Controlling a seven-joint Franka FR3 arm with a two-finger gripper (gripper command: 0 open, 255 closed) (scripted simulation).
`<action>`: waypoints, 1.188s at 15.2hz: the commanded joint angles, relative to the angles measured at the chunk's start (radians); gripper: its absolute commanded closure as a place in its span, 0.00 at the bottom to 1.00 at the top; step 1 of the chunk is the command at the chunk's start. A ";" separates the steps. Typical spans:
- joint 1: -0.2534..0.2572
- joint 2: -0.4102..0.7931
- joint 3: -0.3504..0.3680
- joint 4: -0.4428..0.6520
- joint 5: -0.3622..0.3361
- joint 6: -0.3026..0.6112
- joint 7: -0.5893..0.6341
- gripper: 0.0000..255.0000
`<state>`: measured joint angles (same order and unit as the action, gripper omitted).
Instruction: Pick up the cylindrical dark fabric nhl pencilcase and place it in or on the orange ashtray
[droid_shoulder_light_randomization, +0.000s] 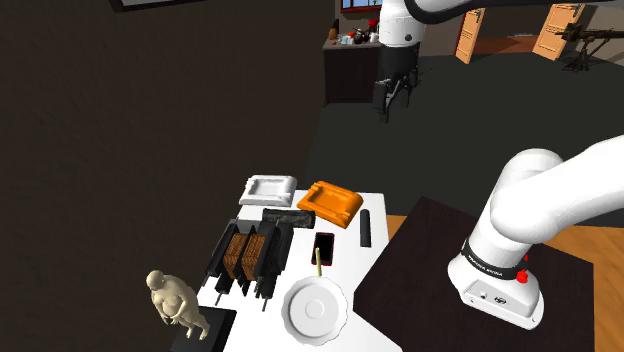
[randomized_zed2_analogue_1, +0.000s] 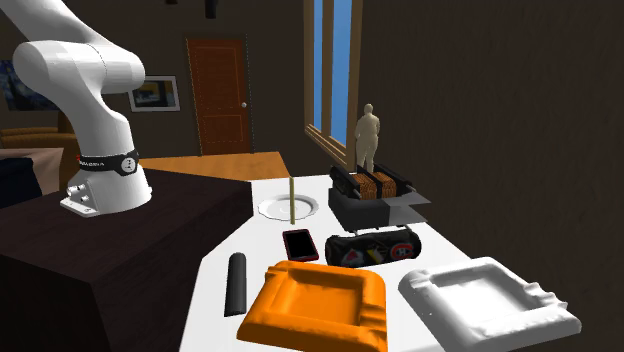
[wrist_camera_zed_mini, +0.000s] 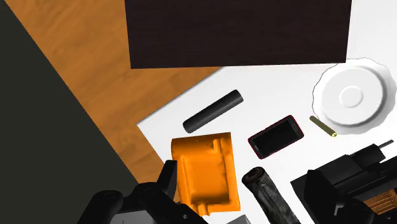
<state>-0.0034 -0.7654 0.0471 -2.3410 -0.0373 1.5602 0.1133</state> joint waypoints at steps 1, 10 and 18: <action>0.000 0.000 0.000 0.000 0.000 0.000 0.000 0.00; 0.028 0.243 -0.017 -0.062 -0.019 0.297 -0.098 0.00; 0.049 0.520 -0.018 -0.024 -0.034 0.528 -0.176 0.00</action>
<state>0.0438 -0.2837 0.0299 -2.3702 -0.0685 2.0546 -0.0520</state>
